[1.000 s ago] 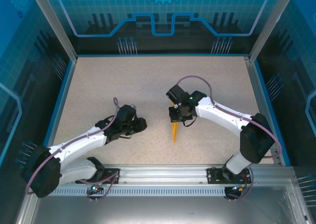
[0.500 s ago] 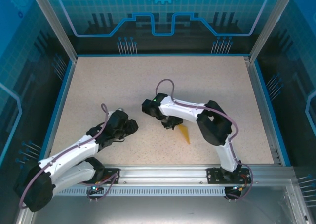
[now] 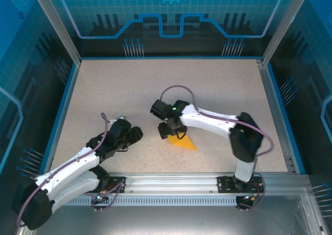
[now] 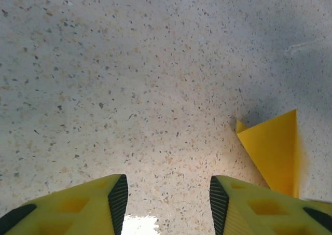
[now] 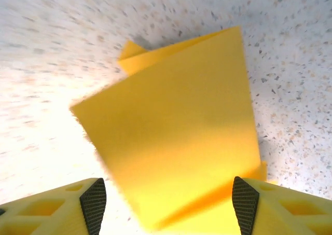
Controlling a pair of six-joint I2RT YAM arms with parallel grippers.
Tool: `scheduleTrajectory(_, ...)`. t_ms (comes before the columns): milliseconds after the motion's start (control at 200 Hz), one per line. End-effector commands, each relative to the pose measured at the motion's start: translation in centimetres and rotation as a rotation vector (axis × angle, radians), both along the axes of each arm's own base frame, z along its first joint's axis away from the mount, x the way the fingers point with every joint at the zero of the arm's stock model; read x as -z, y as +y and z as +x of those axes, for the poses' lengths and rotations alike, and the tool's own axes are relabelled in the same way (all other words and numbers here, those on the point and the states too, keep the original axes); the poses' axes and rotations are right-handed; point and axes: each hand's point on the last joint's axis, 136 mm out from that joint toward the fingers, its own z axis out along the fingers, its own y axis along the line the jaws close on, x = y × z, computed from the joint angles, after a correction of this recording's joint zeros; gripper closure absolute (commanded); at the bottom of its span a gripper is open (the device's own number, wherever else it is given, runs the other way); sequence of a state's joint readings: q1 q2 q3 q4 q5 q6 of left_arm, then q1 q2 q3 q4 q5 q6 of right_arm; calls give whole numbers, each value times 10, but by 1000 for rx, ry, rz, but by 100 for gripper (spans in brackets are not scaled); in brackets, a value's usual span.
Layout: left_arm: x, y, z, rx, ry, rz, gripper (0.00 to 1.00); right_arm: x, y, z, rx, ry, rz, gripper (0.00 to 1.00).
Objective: Fold a paper plane with a square sheet of paper (pick it up from the middle)
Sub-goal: Turn over the paper at the center of the table, then fold the wing for the fifth time at the center of the table.
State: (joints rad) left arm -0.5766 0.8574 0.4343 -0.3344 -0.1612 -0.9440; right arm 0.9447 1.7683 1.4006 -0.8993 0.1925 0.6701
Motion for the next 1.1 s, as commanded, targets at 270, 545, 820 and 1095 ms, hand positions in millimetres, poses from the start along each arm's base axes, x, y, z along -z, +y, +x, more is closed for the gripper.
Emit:
scheduleTrajectory(270,7,-59,11,182,62,-172,49,-7,-43,8,52,70,561,33)
scheduleTrajectory(545,19,-85,15,253,132,-163,50,38,-45,22,41,169,581,35)
scheduleTrajectory(820,20,-90,15,263,145,-153,50,63,-35,30,48,238,623,54)
scheduleTrajectory(1095,19,-93,17,267,150,-147,50,72,-50,30,268,235,732,78)
